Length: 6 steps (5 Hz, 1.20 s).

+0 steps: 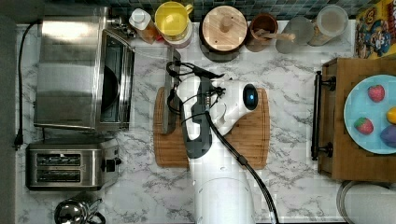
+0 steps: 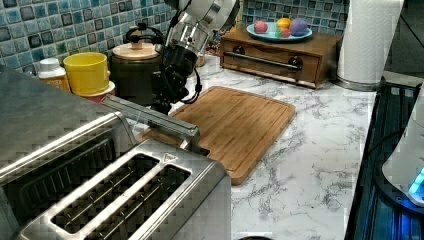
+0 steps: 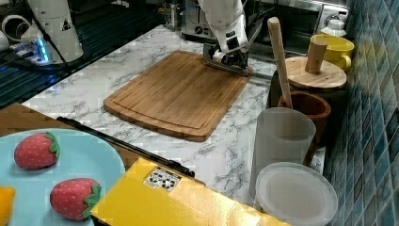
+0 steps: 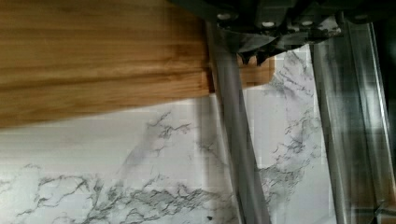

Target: Close the oven.

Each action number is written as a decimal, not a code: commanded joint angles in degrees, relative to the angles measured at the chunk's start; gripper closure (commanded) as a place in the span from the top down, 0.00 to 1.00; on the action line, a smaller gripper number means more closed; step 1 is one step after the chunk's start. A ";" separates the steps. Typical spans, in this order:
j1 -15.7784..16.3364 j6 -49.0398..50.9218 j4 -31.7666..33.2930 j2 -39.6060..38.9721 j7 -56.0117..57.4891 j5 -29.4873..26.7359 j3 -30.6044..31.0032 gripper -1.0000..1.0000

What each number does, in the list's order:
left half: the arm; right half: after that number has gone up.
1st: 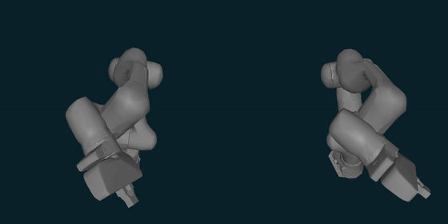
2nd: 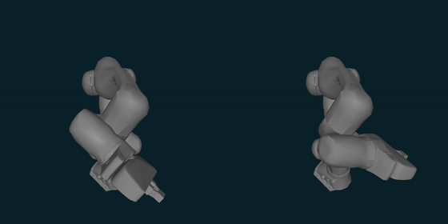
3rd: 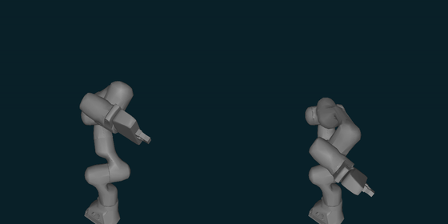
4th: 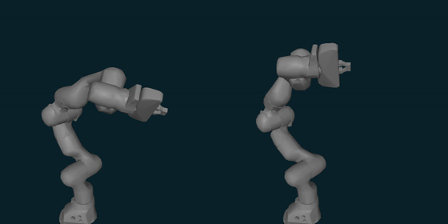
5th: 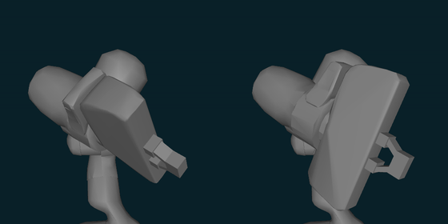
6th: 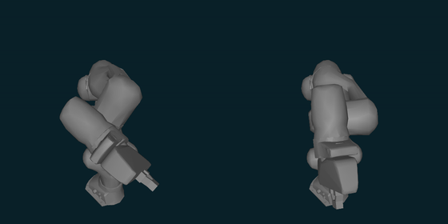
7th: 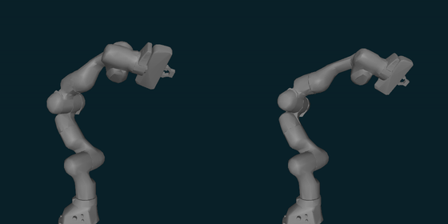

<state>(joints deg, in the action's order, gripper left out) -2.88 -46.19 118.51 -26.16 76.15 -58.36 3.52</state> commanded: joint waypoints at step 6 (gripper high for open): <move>13.46 -2.09 -7.80 15.79 -22.48 24.18 8.02 0.00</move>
<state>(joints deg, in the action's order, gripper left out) 1.94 -47.76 117.84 -17.01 61.94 -35.59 4.79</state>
